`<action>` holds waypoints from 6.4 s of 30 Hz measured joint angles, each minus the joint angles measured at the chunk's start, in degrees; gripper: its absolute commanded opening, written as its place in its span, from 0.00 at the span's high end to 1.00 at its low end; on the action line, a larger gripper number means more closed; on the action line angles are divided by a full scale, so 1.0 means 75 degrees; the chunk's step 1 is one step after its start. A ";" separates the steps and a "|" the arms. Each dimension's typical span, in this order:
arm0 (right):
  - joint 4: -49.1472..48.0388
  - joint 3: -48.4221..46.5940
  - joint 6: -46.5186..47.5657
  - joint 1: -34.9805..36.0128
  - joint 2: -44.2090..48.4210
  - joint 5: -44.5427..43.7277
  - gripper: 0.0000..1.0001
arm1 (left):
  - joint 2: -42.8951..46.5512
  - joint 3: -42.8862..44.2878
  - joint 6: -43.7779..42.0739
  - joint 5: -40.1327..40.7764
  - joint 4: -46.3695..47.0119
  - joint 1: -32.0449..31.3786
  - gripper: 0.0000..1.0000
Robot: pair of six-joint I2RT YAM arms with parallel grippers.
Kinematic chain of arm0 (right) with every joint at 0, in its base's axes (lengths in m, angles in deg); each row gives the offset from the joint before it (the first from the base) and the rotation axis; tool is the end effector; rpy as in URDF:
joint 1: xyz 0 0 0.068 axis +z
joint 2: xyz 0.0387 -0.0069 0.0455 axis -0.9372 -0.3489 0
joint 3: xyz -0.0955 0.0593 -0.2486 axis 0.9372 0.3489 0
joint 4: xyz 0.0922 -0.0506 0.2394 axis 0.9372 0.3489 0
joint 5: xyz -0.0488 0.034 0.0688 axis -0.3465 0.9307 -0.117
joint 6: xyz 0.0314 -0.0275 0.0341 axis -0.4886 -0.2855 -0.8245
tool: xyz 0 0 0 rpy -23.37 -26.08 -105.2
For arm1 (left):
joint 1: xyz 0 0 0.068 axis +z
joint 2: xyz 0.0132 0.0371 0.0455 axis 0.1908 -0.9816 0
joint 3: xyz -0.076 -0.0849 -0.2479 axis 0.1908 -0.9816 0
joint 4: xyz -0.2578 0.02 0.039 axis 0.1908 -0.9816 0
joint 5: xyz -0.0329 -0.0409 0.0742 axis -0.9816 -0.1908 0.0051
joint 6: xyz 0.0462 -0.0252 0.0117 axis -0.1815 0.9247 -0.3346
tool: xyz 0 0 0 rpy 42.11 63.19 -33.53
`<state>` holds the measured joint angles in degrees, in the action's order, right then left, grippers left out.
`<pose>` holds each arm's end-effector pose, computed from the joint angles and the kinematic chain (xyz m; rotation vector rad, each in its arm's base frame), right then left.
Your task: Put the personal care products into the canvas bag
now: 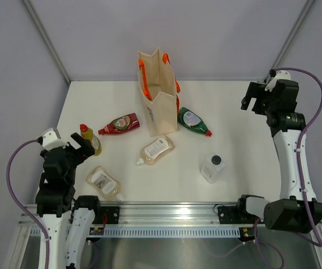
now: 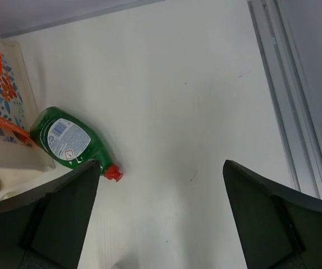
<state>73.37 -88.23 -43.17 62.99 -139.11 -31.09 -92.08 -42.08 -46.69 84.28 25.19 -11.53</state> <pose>0.2561 -0.0279 0.3983 0.1611 2.0445 0.0232 0.0798 0.0078 0.3291 -0.5483 1.8165 -0.0643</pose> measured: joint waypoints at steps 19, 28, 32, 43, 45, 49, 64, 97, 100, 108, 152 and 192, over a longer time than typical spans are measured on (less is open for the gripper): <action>0.3383 0.0702 0.7000 0.0828 0.0143 0.6330 0.01 | -0.2028 0.0376 0.0516 -0.0087 -0.0912 0.0000 0.01; 0.3086 0.0749 0.7050 0.0828 -0.0055 0.6825 0.00 | -0.3209 -0.0157 -0.0446 -0.0087 0.0484 0.0000 0.07; 0.2975 0.0752 0.7041 0.0828 -0.0096 0.6971 0.01 | -0.3794 -0.0618 -0.0976 0.0044 0.1859 0.0000 0.08; 0.2882 0.0758 0.7044 0.0828 -0.0169 0.7064 0.00 | -0.5129 -0.1731 -0.1886 0.0321 0.5251 0.0000 0.44; 0.2865 0.0764 0.7044 0.0828 -0.0169 0.7067 0.00 | -0.5231 -0.1818 -0.1909 0.0414 0.5642 0.0012 0.61; 0.2865 0.0764 0.7044 0.0828 -0.0169 0.7067 0.01 | -0.5499 -0.1906 -0.1923 0.0356 0.6231 0.0009 1.00; 0.2766 0.0764 0.6548 0.0828 -0.0192 0.7364 0.01 | -0.4103 -0.1967 -0.0484 -0.1466 0.5179 0.0035 1.00; 0.2352 0.0705 0.4937 0.0828 -0.0621 0.7732 0.01 | -0.8285 0.5147 0.3821 -0.2034 0.5826 -0.2535 1.00; 0.2352 0.0705 0.4908 0.0828 -0.0589 0.7732 0.00 | -0.9314 0.6295 0.3241 -0.1737 0.5391 -0.2710 1.00; 0.2562 0.0705 0.5196 0.0828 -0.0545 0.7635 0.01 | -1.1339 0.8058 0.2057 -0.1673 0.4500 -0.2833 0.85; 0.2798 -0.5219 0.3885 0.3337 -0.8816 0.1230 0.00 | -0.3634 0.1597 -0.0236 -0.1775 0.2838 -0.2532 0.01; 0.0799 -0.1629 0.0003 0.0323 -0.6505 0.5543 1.00 | -0.1655 0.0239 0.1571 -0.1469 0.2124 -0.2532 0.01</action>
<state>79.36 -100.45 -43.15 65.42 -187.89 10.48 -104.49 -40.29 -34.91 73.26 41.12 -30.53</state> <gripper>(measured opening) 0.495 0.984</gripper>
